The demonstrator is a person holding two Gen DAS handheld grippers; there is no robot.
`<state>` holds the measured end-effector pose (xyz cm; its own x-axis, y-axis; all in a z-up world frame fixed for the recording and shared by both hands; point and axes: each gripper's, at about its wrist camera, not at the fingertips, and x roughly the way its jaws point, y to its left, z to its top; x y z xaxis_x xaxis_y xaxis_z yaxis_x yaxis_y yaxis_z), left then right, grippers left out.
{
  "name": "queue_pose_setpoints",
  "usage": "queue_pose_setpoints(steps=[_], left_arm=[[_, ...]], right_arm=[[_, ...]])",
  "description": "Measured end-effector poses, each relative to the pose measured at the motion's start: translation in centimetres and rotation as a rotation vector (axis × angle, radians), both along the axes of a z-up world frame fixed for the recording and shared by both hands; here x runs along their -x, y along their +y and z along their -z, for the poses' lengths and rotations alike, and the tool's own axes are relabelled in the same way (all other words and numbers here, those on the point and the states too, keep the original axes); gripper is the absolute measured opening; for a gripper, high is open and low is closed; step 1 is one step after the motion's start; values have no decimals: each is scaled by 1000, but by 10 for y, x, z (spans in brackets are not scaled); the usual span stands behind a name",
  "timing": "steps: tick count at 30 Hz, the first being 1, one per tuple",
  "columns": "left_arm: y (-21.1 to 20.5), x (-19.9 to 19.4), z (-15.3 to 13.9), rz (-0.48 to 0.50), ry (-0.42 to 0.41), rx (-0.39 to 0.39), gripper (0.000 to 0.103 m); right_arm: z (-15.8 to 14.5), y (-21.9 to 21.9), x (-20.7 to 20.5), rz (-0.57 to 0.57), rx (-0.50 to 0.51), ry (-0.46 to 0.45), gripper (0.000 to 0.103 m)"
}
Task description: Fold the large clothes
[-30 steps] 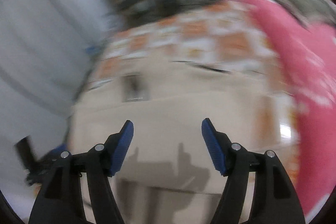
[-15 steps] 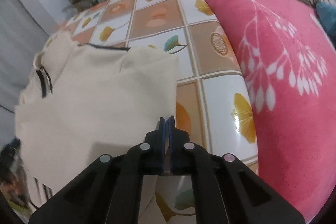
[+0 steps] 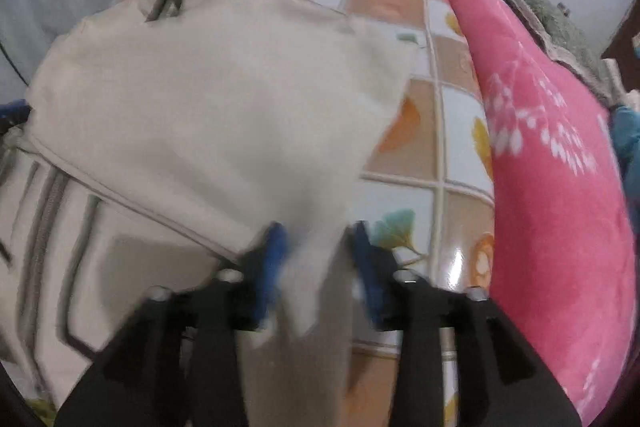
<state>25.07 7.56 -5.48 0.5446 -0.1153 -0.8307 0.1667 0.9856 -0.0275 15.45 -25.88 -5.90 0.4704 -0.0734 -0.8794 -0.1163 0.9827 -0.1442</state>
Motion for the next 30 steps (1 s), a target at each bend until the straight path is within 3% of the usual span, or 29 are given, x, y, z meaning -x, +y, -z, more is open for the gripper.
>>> queue_pose_setpoints(steps=[7,9,10,12,20,28,30], left_arm=[[29,39,-29,-41,-57,43,50],[39,55,-33,-54,-63,50,54],[46,69,-35,-64,-59,67,55],[55,90,-35,-75,-52,90,59],[78,184,-14,-134,-1,106,62],[83,245,22,-181,56,161,59],[80,254,24,-171,51,182,53]], right_arm=[[-43,-27,50,122,-129,-63,48],[-45,-28,65,132,-159,-59,55],[-47,-24,81,133,-179,-65,64],[-45,-21,98,129,-202,-72,71],[-19,-4,166,154,-201,-55,72],[4,-9,221,231,-391,-17,72],[5,-5,234,235,-427,-4,72]])
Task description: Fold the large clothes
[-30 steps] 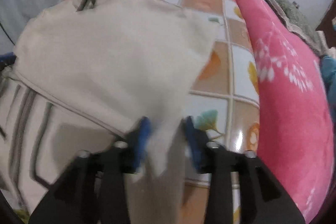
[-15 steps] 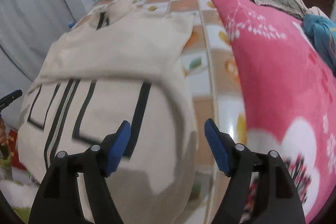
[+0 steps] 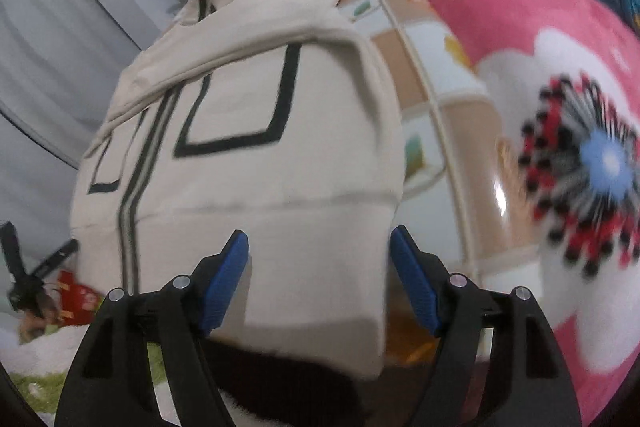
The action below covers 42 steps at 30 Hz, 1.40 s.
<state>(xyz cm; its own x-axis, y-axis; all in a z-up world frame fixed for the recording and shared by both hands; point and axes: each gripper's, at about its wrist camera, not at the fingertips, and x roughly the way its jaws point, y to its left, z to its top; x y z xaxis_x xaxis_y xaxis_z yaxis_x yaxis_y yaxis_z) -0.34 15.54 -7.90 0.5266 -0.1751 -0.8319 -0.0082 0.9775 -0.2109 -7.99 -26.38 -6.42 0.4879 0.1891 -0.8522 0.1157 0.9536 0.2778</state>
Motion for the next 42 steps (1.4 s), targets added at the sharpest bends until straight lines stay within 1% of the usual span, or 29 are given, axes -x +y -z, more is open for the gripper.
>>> queue_pose_setpoints(steps=[3,6,7,9,10,11,12,14,15,16,17,19,21,24,27,30,32,34,36,39,42], left_arm=[[-4,10,5,10,3,55,51],[-3,15,12,-12,2,98,49],[-2,16,13,-22,-1,115,47],[3,18,15,-39,-1,147,38],[5,19,16,-46,-1,153,33],[6,21,16,-46,1,155,23],[7,22,15,-40,3,154,19],[7,23,12,-26,-3,149,15],[6,24,9,-17,-10,143,11],[4,25,5,-5,-18,126,10],[1,26,1,5,-27,108,9],[-2,30,-10,27,-58,82,7],[-3,35,-24,49,-91,82,7],[2,48,-51,89,-139,134,7],[10,60,-69,112,-139,195,7],[21,73,-79,106,-133,274,7],[26,76,-82,90,-135,296,7],[26,72,-82,80,-139,324,7],[26,59,-82,70,-138,357,7],[26,43,-84,61,-152,371,7],[29,13,-85,35,-149,379,7]], right_arm=[[2,7,15,3,-14,6,71],[3,13,23,11,-5,7,65],[3,14,26,17,-5,4,62],[4,12,30,36,-12,2,55],[4,10,30,45,-15,5,48],[5,7,32,63,-26,8,43],[6,5,34,71,-41,11,40],[6,1,37,90,-51,14,25],[6,0,38,97,-44,16,20],[4,-2,39,105,-34,15,10],[3,-3,41,105,-45,10,8],[-7,-5,44,104,-55,-19,6],[-20,-5,47,98,-69,-56,6],[-45,-5,56,85,-79,-113,5],[-63,-3,70,70,-81,-144,5],[-75,-4,92,67,-127,-148,5],[-77,-2,99,71,-153,-145,5],[-76,-3,95,76,-187,-142,5],[-76,-3,85,74,-206,-151,5],[-84,-3,64,75,-219,-176,5],[-93,-9,40,84,-234,-207,5]])
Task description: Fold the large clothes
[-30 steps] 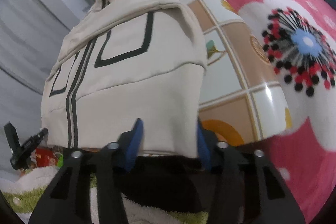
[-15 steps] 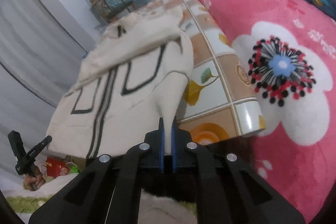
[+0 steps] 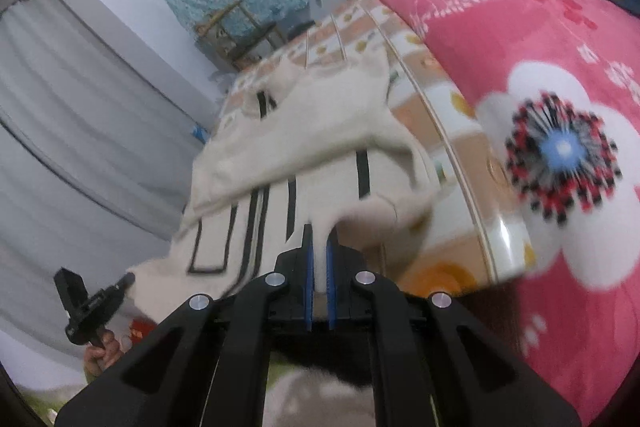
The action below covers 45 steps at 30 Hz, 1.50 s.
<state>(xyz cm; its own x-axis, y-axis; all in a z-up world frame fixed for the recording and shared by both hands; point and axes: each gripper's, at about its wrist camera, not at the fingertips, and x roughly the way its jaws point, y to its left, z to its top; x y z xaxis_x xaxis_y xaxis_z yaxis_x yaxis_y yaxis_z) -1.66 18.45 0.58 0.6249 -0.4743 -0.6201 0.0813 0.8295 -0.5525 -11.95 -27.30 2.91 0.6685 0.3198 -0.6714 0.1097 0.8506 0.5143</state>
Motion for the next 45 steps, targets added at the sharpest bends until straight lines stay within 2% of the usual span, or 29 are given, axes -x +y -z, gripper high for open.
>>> queue_pose_setpoints(steps=[7,10,11,12,14,16,18,19,21,23,26,29,32,33,34,36,37,39,42,45], left_arm=[[3,-62,20,-29,77,-8,7],[3,-82,33,-42,110,-37,8],[4,-89,38,-50,118,-49,9],[5,-94,42,-60,121,-69,14],[8,-101,48,-83,136,-93,19],[14,-103,51,-94,146,-76,21],[21,-100,51,-100,142,-71,31],[24,-97,51,-102,135,-77,34],[25,-90,53,-96,134,-101,42],[22,-87,60,-80,162,-136,45],[8,-86,74,-38,210,-222,45],[-6,-85,73,-23,183,-332,46],[-14,-85,73,-24,171,-383,46],[-16,-86,74,-27,166,-401,43],[-19,-85,74,-25,155,-417,39],[-29,-82,71,-8,125,-461,18],[-34,-79,67,0,109,-499,17],[-44,-73,58,12,68,-567,13],[-40,-62,38,34,48,-519,12],[-32,-47,25,62,69,-473,12]], right_arm=[[12,-15,-67,29,-46,18,6],[30,-19,-99,40,-67,46,7],[36,-20,-106,40,-74,53,8],[43,-22,-114,43,-77,63,9],[58,-26,-127,62,-74,107,24],[66,-31,-128,90,-53,136,29],[67,-35,-122,92,-44,129,35],[67,-38,-117,97,-36,121,42],[66,-44,-106,117,0,115,45],[70,-46,-98,123,45,133,45],[81,-39,-94,91,131,191,45],[86,-23,-92,49,245,208,45],[87,-10,-95,21,368,210,44],[88,-7,-95,14,400,215,42],[90,-4,-96,9,448,220,31],[90,-1,-96,2,481,221,17],[88,-2,-96,-6,462,211,12],[76,-4,-92,0,447,178,10],[55,-2,-78,-7,467,136,10],[41,-5,-60,-7,458,117,9]])
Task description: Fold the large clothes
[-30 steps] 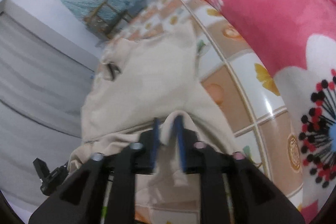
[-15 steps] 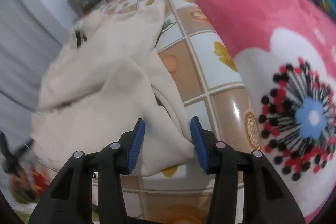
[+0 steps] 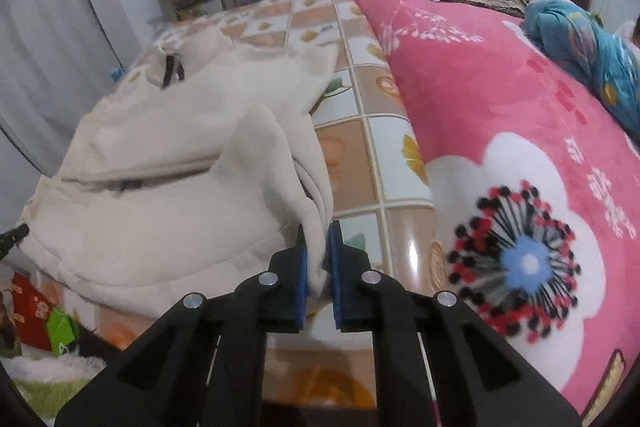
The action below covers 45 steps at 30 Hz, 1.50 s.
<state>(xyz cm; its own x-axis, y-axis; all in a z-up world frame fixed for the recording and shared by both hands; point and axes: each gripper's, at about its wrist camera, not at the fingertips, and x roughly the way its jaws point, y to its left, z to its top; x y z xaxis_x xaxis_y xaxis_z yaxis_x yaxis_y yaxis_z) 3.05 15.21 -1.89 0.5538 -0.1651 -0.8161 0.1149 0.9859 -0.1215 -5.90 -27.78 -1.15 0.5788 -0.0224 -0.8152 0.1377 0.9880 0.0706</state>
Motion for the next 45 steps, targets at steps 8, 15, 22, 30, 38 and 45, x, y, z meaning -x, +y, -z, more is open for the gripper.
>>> queue_pose_setpoints(steps=[8,15,22,30,38,45], left_arm=[[23,13,26,-72,113,34,23],[16,13,-25,33,-73,116,43],[-83,3,4,334,-12,188,52],[-140,10,41,407,-44,-60,37],[-143,16,34,420,-117,-117,1],[-140,12,4,394,-243,-161,1]], right_arm=[[29,-15,11,51,-22,103,25],[-31,29,5,-103,11,-56,46],[10,114,-34,-323,-126,53,53],[54,168,-51,-363,-42,155,53],[49,165,-43,-300,-21,128,5],[8,168,-44,-288,12,-24,5]])
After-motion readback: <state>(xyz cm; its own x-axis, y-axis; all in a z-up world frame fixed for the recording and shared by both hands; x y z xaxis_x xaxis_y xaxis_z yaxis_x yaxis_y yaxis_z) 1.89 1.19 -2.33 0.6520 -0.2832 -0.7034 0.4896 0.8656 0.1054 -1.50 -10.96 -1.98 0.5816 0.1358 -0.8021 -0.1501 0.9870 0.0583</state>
